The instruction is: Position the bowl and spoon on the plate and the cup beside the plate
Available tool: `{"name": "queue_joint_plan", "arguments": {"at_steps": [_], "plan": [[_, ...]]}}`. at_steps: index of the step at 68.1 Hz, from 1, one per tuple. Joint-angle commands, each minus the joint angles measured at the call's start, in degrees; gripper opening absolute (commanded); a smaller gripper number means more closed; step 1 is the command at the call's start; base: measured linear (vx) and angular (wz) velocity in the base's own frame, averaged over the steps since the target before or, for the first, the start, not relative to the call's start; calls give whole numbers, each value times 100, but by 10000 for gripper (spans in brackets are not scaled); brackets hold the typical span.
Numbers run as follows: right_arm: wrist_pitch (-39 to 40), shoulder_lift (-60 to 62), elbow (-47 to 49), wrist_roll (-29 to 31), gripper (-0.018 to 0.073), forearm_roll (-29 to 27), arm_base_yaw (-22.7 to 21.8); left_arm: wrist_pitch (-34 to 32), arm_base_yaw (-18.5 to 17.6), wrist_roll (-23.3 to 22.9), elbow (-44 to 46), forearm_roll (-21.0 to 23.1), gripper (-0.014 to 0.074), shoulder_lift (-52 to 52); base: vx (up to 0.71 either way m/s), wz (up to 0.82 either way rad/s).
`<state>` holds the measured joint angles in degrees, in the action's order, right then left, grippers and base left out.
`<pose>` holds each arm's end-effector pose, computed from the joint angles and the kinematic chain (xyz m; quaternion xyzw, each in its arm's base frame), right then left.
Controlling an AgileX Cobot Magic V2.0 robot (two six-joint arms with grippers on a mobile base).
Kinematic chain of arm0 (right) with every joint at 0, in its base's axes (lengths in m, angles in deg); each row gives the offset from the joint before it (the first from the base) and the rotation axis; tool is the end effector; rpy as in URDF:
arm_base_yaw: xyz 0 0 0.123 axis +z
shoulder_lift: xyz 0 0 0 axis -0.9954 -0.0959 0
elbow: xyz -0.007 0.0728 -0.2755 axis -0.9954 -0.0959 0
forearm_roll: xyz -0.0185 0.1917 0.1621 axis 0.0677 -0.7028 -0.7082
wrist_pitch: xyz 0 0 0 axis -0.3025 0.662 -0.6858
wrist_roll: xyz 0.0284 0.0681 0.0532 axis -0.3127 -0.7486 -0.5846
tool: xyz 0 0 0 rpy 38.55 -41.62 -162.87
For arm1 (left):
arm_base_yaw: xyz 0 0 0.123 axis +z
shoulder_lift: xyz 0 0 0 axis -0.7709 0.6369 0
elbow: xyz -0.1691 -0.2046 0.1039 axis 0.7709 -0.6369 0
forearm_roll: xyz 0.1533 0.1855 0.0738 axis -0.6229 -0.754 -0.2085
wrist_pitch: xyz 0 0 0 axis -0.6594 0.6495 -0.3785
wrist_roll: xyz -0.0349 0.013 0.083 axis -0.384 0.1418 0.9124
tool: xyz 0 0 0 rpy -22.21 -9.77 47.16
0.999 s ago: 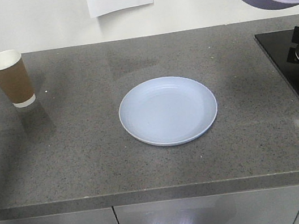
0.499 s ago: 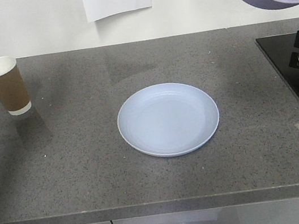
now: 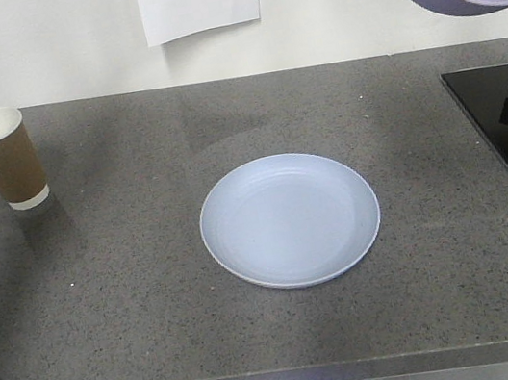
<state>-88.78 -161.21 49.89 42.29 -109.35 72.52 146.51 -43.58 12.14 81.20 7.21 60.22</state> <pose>0.2674 -0.0105 0.4793 -0.0564 0.8737 0.1678 0.4530 0.2351 -0.0113 0.5277 0.0293 0.8223 -0.1814 0.5385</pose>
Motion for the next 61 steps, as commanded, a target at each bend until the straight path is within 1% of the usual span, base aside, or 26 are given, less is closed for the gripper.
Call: {"name": "queue_joint_plan", "arguments": {"at_steps": [1, 61], "plan": [[289, 177, 164, 52, -10, -237, -18, -344, 6, 1, 154, 179, -7, -128, 5, 0], [289, 177, 164, 52, -10, -237, -18, -344, 6, 1, 154, 179, -7, -128, 4, 0]]}}
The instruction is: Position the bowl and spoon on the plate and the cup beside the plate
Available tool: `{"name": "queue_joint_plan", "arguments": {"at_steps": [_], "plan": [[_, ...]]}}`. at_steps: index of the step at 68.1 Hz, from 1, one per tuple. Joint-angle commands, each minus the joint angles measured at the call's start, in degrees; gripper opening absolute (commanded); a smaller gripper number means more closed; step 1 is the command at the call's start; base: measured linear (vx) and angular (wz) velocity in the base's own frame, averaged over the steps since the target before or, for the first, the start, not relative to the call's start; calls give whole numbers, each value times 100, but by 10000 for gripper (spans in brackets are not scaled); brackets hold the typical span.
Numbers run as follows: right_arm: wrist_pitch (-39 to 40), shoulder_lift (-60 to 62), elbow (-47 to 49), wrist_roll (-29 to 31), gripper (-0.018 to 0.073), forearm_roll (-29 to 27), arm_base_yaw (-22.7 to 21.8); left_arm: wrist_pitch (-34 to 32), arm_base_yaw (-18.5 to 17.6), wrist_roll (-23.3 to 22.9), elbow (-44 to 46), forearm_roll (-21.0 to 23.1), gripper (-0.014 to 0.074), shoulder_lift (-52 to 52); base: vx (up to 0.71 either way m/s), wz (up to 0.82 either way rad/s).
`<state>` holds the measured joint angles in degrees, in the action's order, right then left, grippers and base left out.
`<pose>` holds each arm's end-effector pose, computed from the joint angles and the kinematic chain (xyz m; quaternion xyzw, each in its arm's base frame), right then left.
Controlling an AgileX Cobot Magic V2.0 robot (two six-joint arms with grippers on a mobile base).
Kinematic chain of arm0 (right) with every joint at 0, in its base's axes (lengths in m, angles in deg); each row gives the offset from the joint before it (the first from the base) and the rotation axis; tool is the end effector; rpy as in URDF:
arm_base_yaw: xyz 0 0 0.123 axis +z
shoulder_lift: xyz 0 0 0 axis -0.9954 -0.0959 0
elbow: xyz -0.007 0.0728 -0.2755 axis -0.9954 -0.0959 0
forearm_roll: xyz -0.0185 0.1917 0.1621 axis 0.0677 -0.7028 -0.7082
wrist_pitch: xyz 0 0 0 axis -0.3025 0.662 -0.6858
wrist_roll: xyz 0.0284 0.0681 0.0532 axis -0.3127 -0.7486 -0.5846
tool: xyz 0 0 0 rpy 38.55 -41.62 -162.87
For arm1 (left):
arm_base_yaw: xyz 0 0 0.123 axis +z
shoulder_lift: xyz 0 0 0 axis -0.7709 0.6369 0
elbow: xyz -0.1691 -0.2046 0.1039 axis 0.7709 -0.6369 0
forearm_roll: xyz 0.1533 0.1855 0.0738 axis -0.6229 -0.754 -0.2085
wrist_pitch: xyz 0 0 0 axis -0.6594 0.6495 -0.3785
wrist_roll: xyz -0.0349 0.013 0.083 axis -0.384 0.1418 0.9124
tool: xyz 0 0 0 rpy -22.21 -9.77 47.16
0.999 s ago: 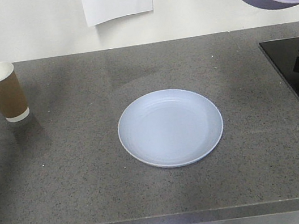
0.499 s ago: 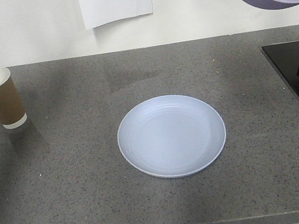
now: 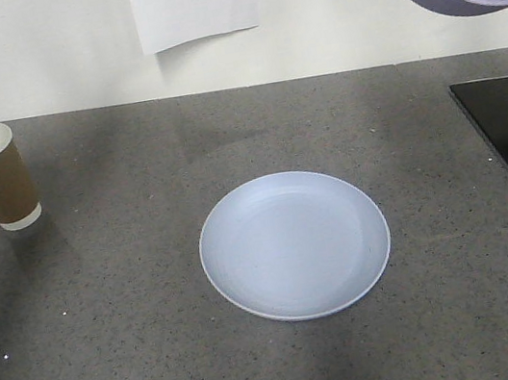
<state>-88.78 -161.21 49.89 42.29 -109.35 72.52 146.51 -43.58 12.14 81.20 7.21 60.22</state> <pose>0.2674 -0.0105 0.4793 -0.0564 0.8737 0.1678 0.4530 0.2351 -0.0113 0.5277 0.0293 0.8223 -0.1814 0.5385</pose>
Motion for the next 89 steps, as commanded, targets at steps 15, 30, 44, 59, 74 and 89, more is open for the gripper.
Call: {"name": "queue_joint_plan", "arguments": {"at_steps": [15, 30, 44, 59, 74, 89], "plan": [[289, 177, 164, 52, -10, -237, -18, -344, 6, 1, 154, 179, -7, -128, 4, 0], [289, 177, 164, 52, -10, -237, -18, -344, 6, 1, 154, 179, -7, -128, 3, 1], [289, 177, 164, 52, -10, -237, -18, -344, 6, 1, 154, 179, -7, -128, 3, 1], [289, 177, 164, 52, -10, -237, -18, -344, 6, 1, 154, 179, -7, -128, 2, 1], [289, 177, 164, 52, -10, -237, -18, -344, 6, 1, 154, 179, -7, -128, 2, 1], [289, 177, 164, 52, -10, -237, -18, -344, 6, 1, 154, 179, -7, -128, 3, 1]]}}
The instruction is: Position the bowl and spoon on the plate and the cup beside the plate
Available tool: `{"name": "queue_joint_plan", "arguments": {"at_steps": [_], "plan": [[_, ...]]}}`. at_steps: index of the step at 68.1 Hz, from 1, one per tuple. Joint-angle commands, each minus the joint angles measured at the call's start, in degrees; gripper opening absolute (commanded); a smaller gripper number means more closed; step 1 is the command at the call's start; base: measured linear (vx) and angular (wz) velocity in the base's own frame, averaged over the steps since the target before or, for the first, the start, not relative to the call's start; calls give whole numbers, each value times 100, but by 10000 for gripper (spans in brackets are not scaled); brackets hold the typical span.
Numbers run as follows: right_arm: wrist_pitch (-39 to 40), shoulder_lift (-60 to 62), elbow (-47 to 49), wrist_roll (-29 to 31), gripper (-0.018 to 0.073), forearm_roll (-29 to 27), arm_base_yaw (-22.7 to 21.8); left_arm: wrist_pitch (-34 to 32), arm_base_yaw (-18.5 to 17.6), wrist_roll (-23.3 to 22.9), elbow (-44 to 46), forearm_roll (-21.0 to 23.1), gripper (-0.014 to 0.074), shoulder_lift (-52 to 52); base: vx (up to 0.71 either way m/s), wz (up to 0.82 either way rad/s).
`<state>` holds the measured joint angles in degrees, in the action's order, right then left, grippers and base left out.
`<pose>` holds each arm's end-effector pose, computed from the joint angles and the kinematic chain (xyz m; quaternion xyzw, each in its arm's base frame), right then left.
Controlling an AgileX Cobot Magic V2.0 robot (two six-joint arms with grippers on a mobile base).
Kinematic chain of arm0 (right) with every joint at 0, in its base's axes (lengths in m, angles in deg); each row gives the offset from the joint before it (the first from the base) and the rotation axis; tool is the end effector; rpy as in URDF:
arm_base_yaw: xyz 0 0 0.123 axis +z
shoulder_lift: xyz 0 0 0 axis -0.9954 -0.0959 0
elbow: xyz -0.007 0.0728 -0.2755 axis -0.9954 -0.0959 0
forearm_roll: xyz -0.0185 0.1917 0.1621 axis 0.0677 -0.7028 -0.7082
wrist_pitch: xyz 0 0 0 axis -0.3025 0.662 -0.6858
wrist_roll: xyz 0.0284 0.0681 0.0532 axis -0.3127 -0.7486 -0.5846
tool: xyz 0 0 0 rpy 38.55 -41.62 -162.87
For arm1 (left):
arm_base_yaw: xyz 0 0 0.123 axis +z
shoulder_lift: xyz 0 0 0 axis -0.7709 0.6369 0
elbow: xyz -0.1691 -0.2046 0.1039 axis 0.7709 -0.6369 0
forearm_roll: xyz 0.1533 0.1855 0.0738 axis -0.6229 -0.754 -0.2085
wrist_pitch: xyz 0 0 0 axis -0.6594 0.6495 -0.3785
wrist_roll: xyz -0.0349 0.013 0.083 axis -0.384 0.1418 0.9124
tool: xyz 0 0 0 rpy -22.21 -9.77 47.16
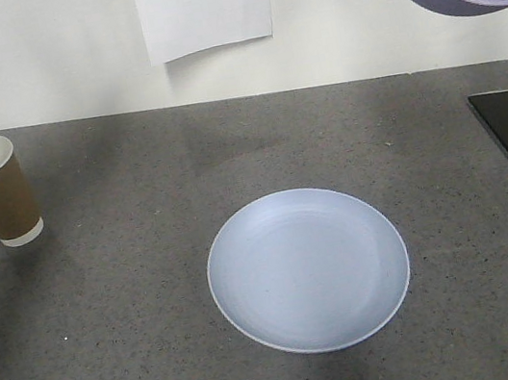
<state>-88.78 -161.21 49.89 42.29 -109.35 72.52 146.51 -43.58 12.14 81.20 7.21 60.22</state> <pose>0.2674 -0.0105 0.4793 -0.0564 0.8737 0.1678 0.4530 0.2351 -0.0113 0.5277 0.0293 0.8223 -0.1814 0.5385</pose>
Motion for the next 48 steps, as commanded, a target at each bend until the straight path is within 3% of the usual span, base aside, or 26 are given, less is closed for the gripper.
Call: {"name": "queue_joint_plan", "arguments": {"at_steps": [1, 48], "plan": [[289, 177, 164, 52, -10, -237, -18, -344, 6, 1, 154, 179, -7, -128, 3, 1], [289, 177, 164, 52, -10, -237, -18, -344, 6, 1, 154, 179, -7, -128, 1, 0]]}}
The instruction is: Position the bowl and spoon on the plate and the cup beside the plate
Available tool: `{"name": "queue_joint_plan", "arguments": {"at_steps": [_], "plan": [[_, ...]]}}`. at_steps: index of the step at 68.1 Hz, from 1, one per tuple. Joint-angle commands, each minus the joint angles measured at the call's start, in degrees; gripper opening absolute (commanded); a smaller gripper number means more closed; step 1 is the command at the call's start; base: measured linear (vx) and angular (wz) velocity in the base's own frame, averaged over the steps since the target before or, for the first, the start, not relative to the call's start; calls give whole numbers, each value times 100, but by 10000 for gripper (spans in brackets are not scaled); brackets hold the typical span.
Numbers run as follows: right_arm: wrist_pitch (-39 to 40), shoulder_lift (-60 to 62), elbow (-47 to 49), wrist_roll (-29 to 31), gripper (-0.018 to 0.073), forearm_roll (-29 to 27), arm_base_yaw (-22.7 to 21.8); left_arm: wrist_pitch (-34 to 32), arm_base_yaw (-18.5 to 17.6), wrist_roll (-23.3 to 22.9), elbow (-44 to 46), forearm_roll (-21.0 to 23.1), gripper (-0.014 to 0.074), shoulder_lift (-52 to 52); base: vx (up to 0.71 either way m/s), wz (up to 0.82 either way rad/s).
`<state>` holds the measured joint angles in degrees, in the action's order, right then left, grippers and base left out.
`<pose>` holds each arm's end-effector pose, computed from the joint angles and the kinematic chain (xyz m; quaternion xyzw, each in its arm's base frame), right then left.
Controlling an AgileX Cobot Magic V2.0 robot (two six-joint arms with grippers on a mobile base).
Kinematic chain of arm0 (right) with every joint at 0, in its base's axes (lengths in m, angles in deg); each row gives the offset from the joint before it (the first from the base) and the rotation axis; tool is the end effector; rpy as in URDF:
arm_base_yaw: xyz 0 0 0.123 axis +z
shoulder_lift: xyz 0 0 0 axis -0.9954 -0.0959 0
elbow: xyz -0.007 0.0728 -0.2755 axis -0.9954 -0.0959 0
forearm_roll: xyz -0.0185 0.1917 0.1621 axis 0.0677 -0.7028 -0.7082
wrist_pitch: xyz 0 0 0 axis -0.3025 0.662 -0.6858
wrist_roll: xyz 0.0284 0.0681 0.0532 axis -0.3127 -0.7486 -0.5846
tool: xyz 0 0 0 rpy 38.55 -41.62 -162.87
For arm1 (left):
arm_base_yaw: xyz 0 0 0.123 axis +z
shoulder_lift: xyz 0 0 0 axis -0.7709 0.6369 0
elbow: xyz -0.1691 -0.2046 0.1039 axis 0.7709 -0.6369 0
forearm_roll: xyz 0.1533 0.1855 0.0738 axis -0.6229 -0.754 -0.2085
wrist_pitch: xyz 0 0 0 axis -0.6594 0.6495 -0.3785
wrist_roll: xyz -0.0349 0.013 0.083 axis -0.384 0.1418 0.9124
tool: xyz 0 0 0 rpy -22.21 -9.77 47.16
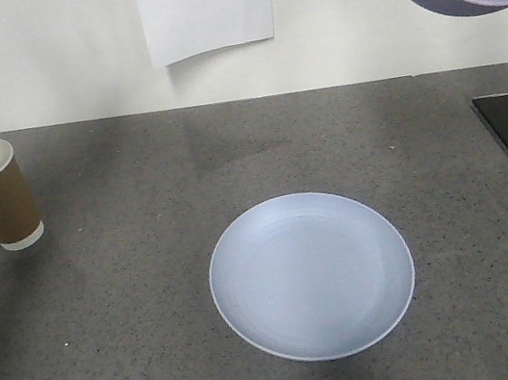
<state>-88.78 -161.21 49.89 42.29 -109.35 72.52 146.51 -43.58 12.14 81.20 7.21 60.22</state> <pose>0.2674 -0.0105 0.4793 -0.0564 0.8737 0.1678 0.4530 0.2351 -0.0113 0.5277 0.0293 0.8223 -0.1814 0.5385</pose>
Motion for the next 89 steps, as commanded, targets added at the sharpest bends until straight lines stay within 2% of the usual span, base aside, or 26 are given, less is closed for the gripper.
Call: {"name": "queue_joint_plan", "arguments": {"at_steps": [1, 89], "plan": [[289, 177, 164, 52, -10, -237, -18, -344, 6, 1, 154, 179, -7, -128, 0, 0], [289, 177, 164, 52, -10, -237, -18, -344, 6, 1, 154, 179, -7, -128, 0, 0]]}}
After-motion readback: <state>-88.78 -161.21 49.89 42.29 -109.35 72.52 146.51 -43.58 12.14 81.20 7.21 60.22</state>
